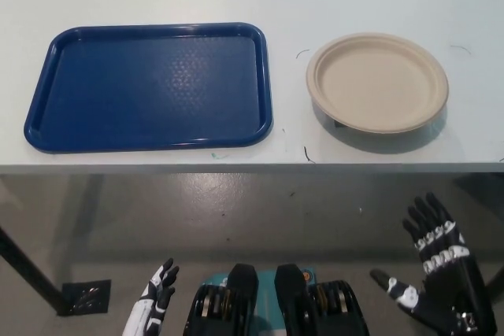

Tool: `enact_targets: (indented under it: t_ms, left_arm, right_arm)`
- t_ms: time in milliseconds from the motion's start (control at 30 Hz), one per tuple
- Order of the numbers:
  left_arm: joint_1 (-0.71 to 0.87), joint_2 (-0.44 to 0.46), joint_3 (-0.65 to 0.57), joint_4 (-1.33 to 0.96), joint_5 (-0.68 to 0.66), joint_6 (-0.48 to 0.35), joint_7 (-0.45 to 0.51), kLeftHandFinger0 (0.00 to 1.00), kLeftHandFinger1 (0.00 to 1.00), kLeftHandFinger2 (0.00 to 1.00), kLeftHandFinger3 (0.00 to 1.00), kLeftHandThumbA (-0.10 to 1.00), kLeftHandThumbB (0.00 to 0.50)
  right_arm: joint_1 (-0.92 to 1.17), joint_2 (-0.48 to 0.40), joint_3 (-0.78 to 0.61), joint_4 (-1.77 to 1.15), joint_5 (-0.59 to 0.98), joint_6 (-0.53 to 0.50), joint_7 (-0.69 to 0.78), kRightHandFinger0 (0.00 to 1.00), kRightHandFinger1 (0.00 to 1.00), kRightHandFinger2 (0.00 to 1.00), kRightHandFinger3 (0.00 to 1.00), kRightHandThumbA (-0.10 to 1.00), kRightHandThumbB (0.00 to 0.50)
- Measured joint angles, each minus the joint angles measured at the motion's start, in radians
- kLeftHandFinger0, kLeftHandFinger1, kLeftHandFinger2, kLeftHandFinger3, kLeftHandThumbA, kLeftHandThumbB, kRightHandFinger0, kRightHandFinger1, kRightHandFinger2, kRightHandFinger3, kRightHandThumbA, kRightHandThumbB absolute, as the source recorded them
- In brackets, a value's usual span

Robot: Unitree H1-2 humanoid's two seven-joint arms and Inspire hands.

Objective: Use the right hand to pick up a plate from a leveled surface and place it into a tray on the left side

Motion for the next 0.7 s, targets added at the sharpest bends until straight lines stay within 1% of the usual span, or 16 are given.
enact_targets:
  t_ms: [100,167,267,333,400,467,600,633,667,700]
  left_arm:
    - [-0.003,0.0,0.0,0.0,0.0,0.0,0.0,1.0,1.0,1.0,1.0,1.0,0.214]
    - [-0.004,0.0,0.0,0.0,0.0,0.0,0.0,1.0,1.0,1.0,1.0,1.0,0.197]
    - [-0.006,0.0,0.0,0.001,0.0,0.0,0.0,1.0,1.0,1.0,1.0,1.0,0.206]
    - [-0.006,0.0,0.0,0.001,0.0,0.0,0.0,1.0,1.0,1.0,1.0,1.0,0.205]
    - [-0.006,0.0,0.0,0.001,0.0,0.001,0.0,1.0,1.0,1.0,1.0,1.0,0.216]
    - [-0.007,0.0,0.0,0.002,0.0,0.001,0.0,1.0,1.0,1.0,1.0,1.0,0.215]
    - [-0.009,0.0,0.0,0.002,0.0,0.001,0.0,1.0,1.0,1.0,1.0,1.0,0.219]
    - [-0.009,0.0,0.0,0.002,0.0,0.001,0.0,1.0,1.0,1.0,1.0,1.0,0.209]
    - [-0.01,0.0,0.0,0.002,0.0,0.001,0.0,1.0,1.0,1.0,1.0,1.0,0.209]
    - [-0.011,0.0,0.0,0.002,0.0,0.001,0.0,1.0,1.0,1.0,1.0,1.0,0.214]
  right_arm:
    - [-0.015,0.0,-0.003,-0.001,0.055,0.03,0.0,1.0,1.0,1.0,1.0,1.0,0.261]
    - [-0.024,0.0,-0.007,0.001,0.088,0.047,0.0,1.0,1.0,1.0,1.0,1.0,0.284]
    - [-0.044,0.001,-0.017,0.011,0.148,0.079,0.0,1.0,1.0,1.0,1.0,1.0,0.287]
    - [-0.058,0.004,-0.027,0.024,0.192,0.103,0.0,1.0,1.0,1.0,1.0,1.0,0.296]
    - [-0.071,0.008,-0.037,0.036,0.226,0.121,0.0,1.0,1.0,1.0,1.0,1.0,0.306]
    - [-0.083,0.015,-0.048,0.052,0.262,0.141,0.0,1.0,1.0,1.0,1.0,1.0,0.323]
    - [-0.111,0.029,-0.072,0.095,0.338,0.18,-0.001,1.0,1.0,1.0,1.0,1.0,0.33]
    - [-0.119,0.033,-0.079,0.106,0.36,0.191,-0.001,1.0,1.0,1.0,1.0,1.0,0.328]
    - [-0.125,0.037,-0.087,0.118,0.38,0.201,-0.002,1.0,1.0,1.0,1.0,1.0,0.327]
    - [-0.131,0.042,-0.093,0.126,0.392,0.207,-0.003,1.0,1.0,1.0,1.0,1.0,0.33]
